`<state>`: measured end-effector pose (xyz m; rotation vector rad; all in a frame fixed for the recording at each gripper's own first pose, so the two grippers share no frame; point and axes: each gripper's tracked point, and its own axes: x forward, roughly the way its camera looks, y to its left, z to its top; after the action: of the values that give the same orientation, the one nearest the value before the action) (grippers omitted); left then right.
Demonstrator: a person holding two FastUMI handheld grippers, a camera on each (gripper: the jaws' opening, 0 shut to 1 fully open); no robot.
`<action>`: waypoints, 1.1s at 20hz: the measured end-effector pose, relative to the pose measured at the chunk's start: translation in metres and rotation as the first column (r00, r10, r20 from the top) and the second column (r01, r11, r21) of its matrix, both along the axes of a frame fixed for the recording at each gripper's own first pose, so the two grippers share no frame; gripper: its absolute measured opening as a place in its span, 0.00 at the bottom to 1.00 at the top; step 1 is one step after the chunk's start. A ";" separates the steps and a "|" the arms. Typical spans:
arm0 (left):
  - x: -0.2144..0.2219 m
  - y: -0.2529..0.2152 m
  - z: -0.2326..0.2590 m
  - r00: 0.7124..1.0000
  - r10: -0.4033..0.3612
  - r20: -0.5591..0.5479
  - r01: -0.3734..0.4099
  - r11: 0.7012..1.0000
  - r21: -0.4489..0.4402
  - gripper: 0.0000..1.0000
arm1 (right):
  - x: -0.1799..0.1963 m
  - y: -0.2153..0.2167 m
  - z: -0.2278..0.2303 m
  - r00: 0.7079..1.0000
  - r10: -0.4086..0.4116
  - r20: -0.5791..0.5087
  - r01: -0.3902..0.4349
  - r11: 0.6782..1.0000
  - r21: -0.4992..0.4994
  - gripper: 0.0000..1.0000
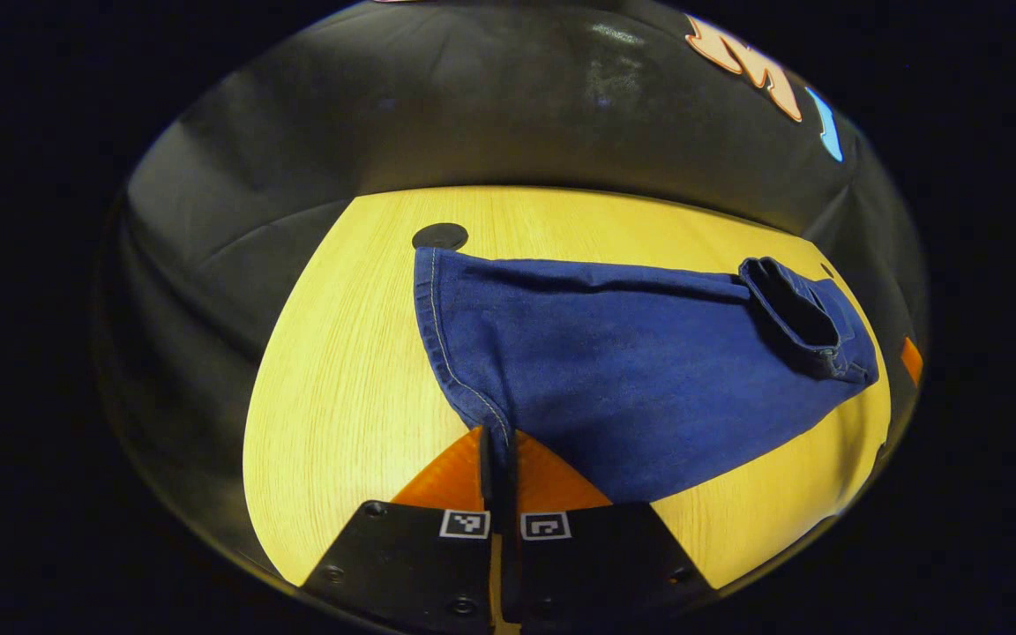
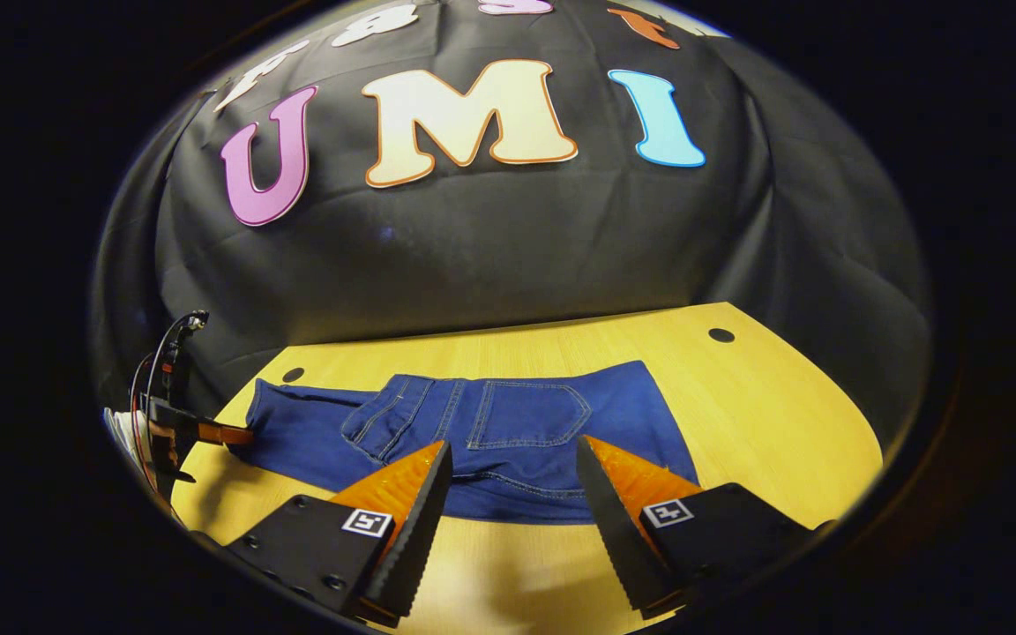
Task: Grasp the waist and the cuffs of the jeans and fold them to make the two legs overlap; first hold the waist and fold one-third of the jeans toward the cuffs, then hold the cuffs and fold the remaining one-third in the same direction to finish folding.
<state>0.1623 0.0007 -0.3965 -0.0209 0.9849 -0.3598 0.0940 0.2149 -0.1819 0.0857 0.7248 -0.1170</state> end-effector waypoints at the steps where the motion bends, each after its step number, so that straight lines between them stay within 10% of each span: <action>1: 0.000 0.000 0.003 1.000 0.015 0.004 -0.015 1.000 -0.023 0.00 | -0.001 -0.003 0.004 1.000 -0.004 0.001 0.004 1.000 -0.005 0.80; 15: 0.021 -0.041 0.073 0.974 -0.099 0.204 0.097 0.995 0.022 0.00 | -0.013 -0.005 0.012 0.999 -0.028 -0.030 0.028 1.000 0.012 0.87; 22: 0.018 -0.137 0.153 0.891 -0.267 0.369 0.273 0.961 0.036 0.00 | -0.021 -0.018 0.028 1.000 -0.003 -0.008 0.003 1.000 0.017 0.87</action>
<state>0.1802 -0.1360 -0.2439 0.1669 0.6071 -0.6044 0.0734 0.1969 -0.1539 0.1023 0.7340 -0.1140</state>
